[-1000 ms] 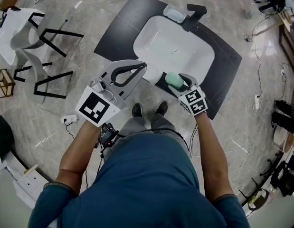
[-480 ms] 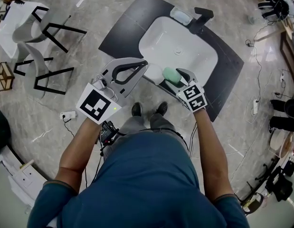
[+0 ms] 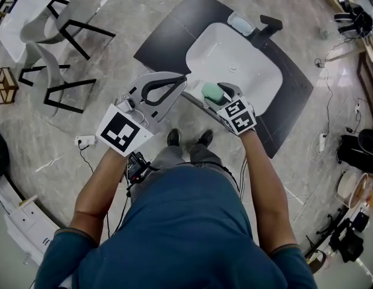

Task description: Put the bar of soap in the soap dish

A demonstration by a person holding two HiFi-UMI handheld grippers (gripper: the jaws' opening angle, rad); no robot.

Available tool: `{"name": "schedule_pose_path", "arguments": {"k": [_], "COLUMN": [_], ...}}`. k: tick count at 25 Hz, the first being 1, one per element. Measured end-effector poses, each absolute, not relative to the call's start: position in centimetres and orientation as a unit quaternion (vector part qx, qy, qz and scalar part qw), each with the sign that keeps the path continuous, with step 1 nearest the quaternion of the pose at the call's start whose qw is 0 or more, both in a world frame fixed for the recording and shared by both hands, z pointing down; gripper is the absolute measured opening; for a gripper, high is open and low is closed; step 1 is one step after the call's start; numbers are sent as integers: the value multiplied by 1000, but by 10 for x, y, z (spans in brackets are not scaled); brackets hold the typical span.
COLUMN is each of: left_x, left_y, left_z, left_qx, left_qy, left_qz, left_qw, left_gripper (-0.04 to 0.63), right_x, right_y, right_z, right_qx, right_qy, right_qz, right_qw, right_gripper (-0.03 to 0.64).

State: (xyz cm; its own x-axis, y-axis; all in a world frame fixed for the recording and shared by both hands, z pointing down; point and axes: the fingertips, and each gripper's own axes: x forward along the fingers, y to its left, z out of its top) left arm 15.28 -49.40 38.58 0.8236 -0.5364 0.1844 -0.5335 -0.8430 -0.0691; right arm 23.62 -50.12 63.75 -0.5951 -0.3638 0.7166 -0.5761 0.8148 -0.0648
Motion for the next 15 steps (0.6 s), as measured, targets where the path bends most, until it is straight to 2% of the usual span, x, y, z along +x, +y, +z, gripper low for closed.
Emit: {"name": "schedule_pose_path", "arguments": {"k": [15], "left_x": [118], "left_y": [-494], "left_z": [389], "left_qx": [-949], "left_qy": [299], "left_qz": [-97], "left_qw": [4], "left_gripper": [0], "right_x": [210], "right_y": [-507], "right_z": [676], "right_qx": [250], "right_qy": [-853], "right_qz": [166], "right_qw": [426], "right_gripper": [281]}}
